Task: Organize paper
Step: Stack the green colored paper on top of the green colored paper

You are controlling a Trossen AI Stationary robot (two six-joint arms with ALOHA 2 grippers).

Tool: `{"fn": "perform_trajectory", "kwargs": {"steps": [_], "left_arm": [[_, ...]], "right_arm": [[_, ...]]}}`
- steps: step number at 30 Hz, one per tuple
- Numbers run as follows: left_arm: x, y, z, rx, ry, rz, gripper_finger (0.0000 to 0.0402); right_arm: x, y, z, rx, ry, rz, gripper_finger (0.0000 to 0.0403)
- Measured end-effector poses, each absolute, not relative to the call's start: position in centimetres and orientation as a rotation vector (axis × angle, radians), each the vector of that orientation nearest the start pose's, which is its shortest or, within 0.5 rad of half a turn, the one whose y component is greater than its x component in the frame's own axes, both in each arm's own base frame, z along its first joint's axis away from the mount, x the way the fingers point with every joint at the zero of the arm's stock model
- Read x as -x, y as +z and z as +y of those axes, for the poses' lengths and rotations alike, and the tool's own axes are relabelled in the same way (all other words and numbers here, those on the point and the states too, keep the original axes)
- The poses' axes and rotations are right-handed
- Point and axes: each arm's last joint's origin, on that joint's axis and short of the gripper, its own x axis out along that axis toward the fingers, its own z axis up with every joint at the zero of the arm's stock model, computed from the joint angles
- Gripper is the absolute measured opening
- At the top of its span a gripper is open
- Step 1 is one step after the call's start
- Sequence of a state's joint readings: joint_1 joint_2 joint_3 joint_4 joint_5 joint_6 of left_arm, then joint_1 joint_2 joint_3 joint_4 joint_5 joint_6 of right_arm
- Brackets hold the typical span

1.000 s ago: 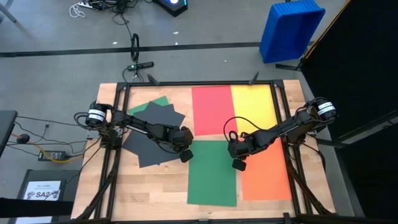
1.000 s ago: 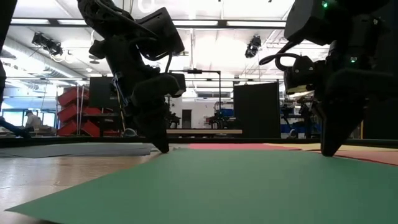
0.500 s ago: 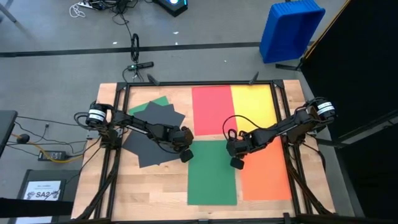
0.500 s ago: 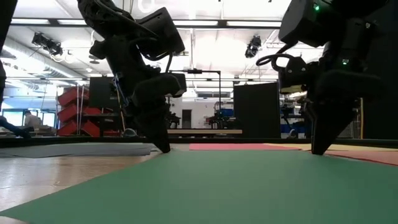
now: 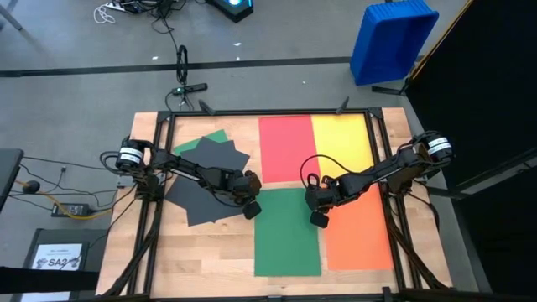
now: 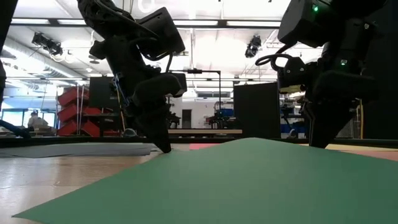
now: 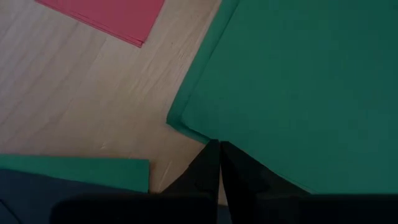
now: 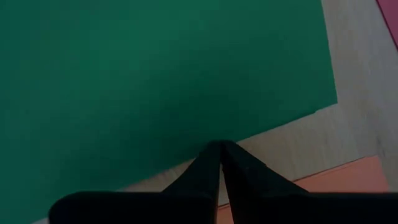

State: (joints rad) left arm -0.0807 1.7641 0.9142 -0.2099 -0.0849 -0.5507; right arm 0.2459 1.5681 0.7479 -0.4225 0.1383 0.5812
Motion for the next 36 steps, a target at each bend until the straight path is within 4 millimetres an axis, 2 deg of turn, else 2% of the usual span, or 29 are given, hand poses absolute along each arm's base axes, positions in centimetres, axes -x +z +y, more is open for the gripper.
{"fn": "perform_trajectory", "kwargs": {"steps": [10, 17, 24, 32, 36], "left_arm": [[-32.4, 13.4, -2.4, 0.407, 0.298, 1.024, 0.0], [-32.4, 13.4, -2.3, 0.406, 0.301, 1.025, 0.0], [-32.3, 13.4, -2.3, 0.405, 0.301, 1.025, 0.0], [-32.4, 13.4, -2.4, 0.409, 0.297, 1.027, 0.0], [-32.2, 14.5, -2.3, 0.395, 0.298, 1.051, 0.0]], "right_arm": [[-24.4, 15.1, 5.8, -0.272, -0.278, 1.225, 0.0], [-25.1, 16.4, 6.3, -0.273, -0.263, 1.17, 0.0], [-26.7, 17.8, 8.9, -0.332, -0.151, 0.991, 0.0], [-27.4, 15.2, 11.1, -0.364, -0.129, 1.03, 0.0], [-27.5, 13.9, 11.5, -0.371, -0.127, 1.084, 0.0]]}}
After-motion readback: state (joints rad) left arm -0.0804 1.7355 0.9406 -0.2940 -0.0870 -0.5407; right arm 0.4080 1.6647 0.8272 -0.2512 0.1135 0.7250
